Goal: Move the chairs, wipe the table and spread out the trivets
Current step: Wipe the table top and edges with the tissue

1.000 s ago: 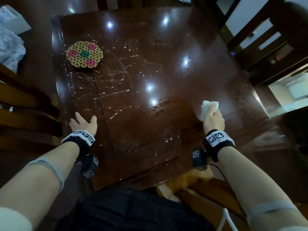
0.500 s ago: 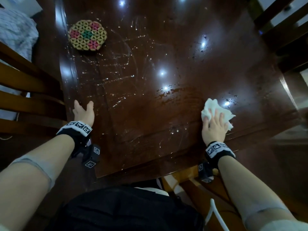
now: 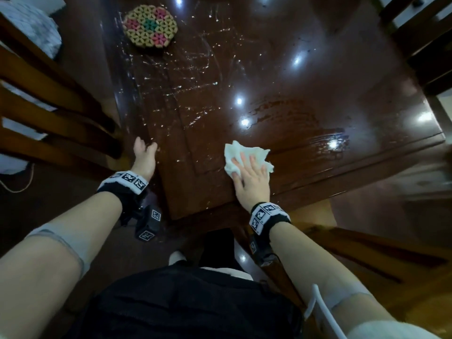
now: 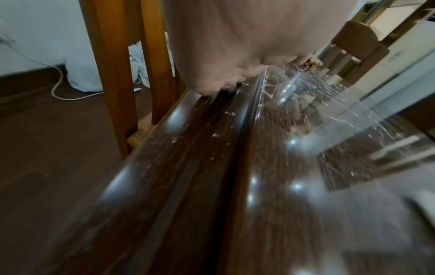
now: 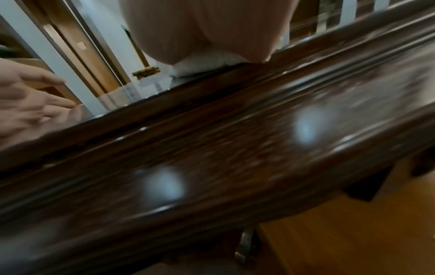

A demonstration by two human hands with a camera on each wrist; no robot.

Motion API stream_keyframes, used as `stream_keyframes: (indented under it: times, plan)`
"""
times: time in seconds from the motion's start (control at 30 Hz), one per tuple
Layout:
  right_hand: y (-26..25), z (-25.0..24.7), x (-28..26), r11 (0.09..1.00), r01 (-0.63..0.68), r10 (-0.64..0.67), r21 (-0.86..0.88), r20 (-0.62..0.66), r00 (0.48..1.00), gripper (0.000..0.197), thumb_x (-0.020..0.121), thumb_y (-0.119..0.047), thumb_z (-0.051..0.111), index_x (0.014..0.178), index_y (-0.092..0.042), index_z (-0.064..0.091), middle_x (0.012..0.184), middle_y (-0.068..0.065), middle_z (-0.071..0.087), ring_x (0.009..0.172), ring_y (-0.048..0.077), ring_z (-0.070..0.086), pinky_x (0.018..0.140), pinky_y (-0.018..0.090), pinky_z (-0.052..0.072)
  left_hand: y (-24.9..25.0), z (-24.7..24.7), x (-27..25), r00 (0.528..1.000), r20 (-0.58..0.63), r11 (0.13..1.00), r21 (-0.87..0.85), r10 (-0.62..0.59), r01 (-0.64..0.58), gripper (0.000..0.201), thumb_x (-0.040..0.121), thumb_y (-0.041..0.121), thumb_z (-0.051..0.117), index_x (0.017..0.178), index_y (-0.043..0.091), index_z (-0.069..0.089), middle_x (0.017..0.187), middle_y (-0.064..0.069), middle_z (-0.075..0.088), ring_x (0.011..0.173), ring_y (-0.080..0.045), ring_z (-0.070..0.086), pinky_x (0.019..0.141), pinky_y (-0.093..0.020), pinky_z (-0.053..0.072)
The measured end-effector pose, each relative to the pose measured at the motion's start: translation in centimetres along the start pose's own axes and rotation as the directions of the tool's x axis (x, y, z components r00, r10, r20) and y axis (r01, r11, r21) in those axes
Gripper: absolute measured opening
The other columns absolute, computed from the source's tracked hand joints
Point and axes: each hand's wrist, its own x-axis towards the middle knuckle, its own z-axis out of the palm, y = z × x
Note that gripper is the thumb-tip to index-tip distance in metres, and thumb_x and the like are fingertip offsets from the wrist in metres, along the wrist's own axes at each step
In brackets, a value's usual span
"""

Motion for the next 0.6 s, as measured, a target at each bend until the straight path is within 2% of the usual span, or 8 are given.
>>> stream_keyframes:
  times: [0.13,0.2,0.23,0.3,0.37,0.47,0.53,0.6]
  plan:
    - [-5.5,2.1,-0.9,0.993,0.063,-0.072,0.099,0.097,0.993,0.044,0.104,-0.035,0.033,0.147,-0.029,0.037,0.158,-0.005,0.025,0.148,0.017,0.009,0.121,0.042,0.002,-3.2,-2.1,-2.1,0.980,0.194,0.991,0.120,0.041,-0.065,0.065,0.103,0.028,0.035,0.153,0.014,-0.004,0.161,-0.002,0.005,0.147,-0.016,0.010,0.120,-0.033,0.012]
    - [-8.0,2.4,-1.0,0.961,-0.031,-0.028,0.275,0.206,0.978,0.041,0.103,-0.037,0.036,0.139,-0.023,0.049,0.155,0.004,0.033,0.140,0.019,0.029,0.116,0.040,0.022,-4.2,-2.9,-2.9,0.970,0.237,0.991,0.105,0.050,-0.077,0.064,0.104,0.028,0.034,0.153,0.016,-0.005,0.161,-0.003,0.005,0.147,-0.016,0.011,0.120,-0.035,0.012]
    - [-9.1,2.4,-1.2,0.915,-0.079,-0.008,0.397,0.213,0.977,0.033,0.102,-0.039,0.039,0.118,-0.021,0.062,0.144,0.011,0.047,0.121,0.014,0.047,0.101,0.035,0.037,-4.6,-3.3,-3.2,0.969,0.244,0.992,0.099,0.046,-0.072,0.064,0.104,0.028,0.034,0.153,0.017,-0.005,0.161,-0.003,0.007,0.147,-0.016,0.012,0.120,-0.036,0.013]
    - [-10.4,2.2,-1.8,0.817,-0.085,0.061,0.570,0.061,0.996,0.035,0.098,-0.039,0.045,0.079,-0.015,0.062,0.098,0.014,0.067,0.075,0.007,0.052,0.068,0.031,0.042,-5.0,-3.9,-3.8,0.965,0.259,0.992,0.110,0.033,-0.064,0.063,0.103,0.030,0.035,0.154,0.019,-0.002,0.161,-0.001,0.010,0.147,-0.016,0.014,0.120,-0.036,0.014]
    - [-10.6,0.9,-2.7,0.715,-0.113,0.209,0.690,-0.057,0.976,0.035,0.099,-0.033,0.048,0.081,-0.009,0.067,0.075,0.003,0.062,0.066,0.009,0.052,0.059,0.026,0.042,-5.1,-4.4,-4.2,0.966,0.257,0.985,0.156,0.037,-0.080,0.063,0.102,0.031,0.038,0.154,0.020,0.004,0.160,0.000,0.013,0.146,-0.017,0.016,0.120,-0.035,0.015]
    - [-8.3,-2.2,-3.7,0.535,-0.171,0.464,0.827,-0.119,0.878,0.040,0.098,-0.025,0.048,0.058,-0.020,0.046,0.053,-0.011,0.039,0.048,0.005,0.035,0.049,0.023,0.028,-4.8,-4.6,-4.4,0.972,0.225,0.936,0.323,0.064,-0.137,0.062,0.100,0.030,0.043,0.154,0.019,0.013,0.159,-0.001,0.019,0.145,-0.020,0.022,0.119,-0.038,0.020]
    - [-5.5,-4.5,-4.1,0.426,-0.191,0.626,0.884,-0.135,0.768,0.042,0.096,-0.025,0.050,0.056,-0.022,0.036,0.052,-0.010,0.032,0.050,0.010,0.031,0.053,0.025,0.026,-4.4,-4.5,-4.3,0.982,0.174,0.883,0.448,0.067,-0.140,0.060,0.100,0.030,0.042,0.153,0.018,0.017,0.159,-0.004,0.020,0.145,-0.023,0.022,0.118,-0.039,0.019]
    - [-2.3,-6.2,-4.4,0.378,-0.221,0.750,0.899,-0.157,0.642,0.039,0.094,-0.030,0.051,0.058,-0.020,0.042,0.059,-0.005,0.038,0.061,0.015,0.038,0.060,0.030,0.031,-4.0,-4.1,-4.2,0.992,0.109,0.846,0.522,0.059,-0.108,0.061,0.099,0.032,0.042,0.153,0.017,0.018,0.159,-0.005,0.018,0.145,-0.025,0.020,0.118,-0.039,0.017]
